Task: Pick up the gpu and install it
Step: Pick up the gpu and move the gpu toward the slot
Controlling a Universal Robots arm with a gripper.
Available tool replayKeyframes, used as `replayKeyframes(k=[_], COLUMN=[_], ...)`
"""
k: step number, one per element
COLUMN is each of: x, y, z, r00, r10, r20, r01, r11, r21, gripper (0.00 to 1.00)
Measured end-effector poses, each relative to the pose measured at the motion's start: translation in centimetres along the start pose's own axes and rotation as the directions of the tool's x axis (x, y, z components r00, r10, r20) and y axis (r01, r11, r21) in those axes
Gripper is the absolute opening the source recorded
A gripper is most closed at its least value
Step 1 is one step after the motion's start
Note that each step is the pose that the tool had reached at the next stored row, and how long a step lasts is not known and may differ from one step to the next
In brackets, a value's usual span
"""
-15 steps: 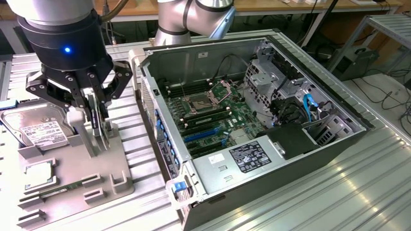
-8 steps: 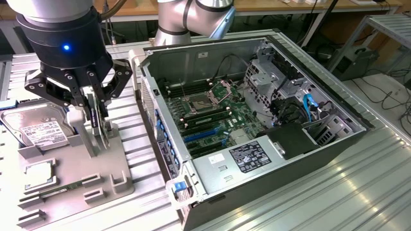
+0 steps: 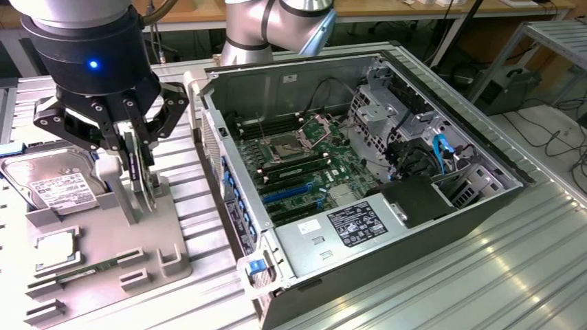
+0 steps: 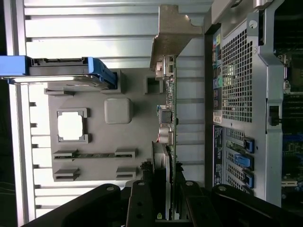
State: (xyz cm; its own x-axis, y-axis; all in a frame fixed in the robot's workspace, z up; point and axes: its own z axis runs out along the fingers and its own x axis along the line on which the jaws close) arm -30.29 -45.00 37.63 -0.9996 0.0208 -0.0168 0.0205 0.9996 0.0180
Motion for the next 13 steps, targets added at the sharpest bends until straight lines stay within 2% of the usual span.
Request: replayKeyframes(k=[13], x=[0.0], y=[0.02], z=[-1.10], r00=[1.0000], r10=[0.000], r20=[0.0000], r01=[0.000], r11=[1.0000], r21=[0.0000], gripper=[0.27])
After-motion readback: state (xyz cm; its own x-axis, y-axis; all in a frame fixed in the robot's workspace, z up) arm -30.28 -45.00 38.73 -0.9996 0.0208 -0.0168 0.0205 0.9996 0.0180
